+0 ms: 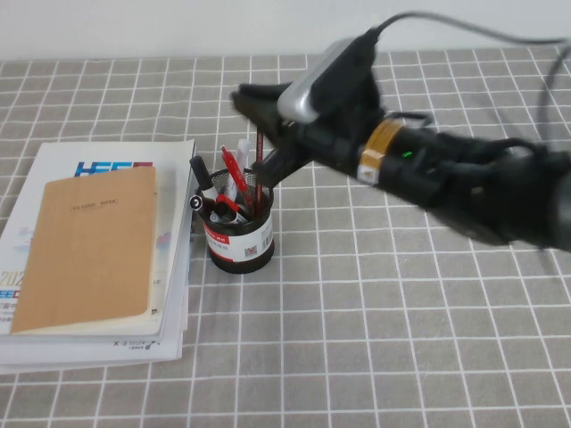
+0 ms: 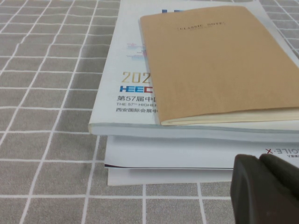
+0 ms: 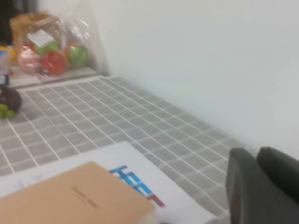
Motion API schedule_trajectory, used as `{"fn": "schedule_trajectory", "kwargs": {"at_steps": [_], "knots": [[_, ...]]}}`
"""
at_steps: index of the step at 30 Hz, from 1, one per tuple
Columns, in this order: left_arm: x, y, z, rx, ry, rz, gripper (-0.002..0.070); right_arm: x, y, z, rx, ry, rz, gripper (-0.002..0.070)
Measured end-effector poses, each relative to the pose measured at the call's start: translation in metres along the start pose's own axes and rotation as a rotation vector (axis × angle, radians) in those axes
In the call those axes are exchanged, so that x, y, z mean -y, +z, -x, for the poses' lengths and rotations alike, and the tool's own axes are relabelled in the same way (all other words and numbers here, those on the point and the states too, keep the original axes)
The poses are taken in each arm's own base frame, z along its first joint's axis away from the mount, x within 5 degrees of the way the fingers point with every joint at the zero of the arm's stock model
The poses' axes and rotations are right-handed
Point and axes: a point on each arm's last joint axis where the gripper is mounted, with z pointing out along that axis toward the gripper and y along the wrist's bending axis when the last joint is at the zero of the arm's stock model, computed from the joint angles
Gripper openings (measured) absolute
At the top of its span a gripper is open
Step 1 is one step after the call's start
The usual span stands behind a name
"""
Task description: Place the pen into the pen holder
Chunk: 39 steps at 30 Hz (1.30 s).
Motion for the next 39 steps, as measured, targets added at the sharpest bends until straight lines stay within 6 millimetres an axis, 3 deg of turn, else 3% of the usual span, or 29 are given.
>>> {"fn": "schedule_trajectory", "kwargs": {"at_steps": [9,19,25,33,39], "knots": [[0.000,0.000,0.000,0.000,0.000,0.000,-0.0005,-0.025,-0.094,0.060,-0.017,-0.054,-0.079,-0.0012],[0.000,0.000,0.000,0.000,0.000,0.000,-0.0005,-0.057,-0.193,0.084,0.047,-0.102,-0.134,-0.0012],[0.000,0.000,0.000,0.000,0.000,0.000,-0.0005,-0.067,-0.224,0.082,0.070,-0.115,-0.154,-0.0012],[0.000,0.000,0.000,0.000,0.000,0.000,-0.0005,-0.072,-0.247,0.074,0.044,-0.136,-0.196,-0.0012],[0.000,0.000,0.000,0.000,0.000,0.000,-0.0005,-0.073,-0.282,0.082,0.037,-0.228,-0.310,-0.0013]]}}
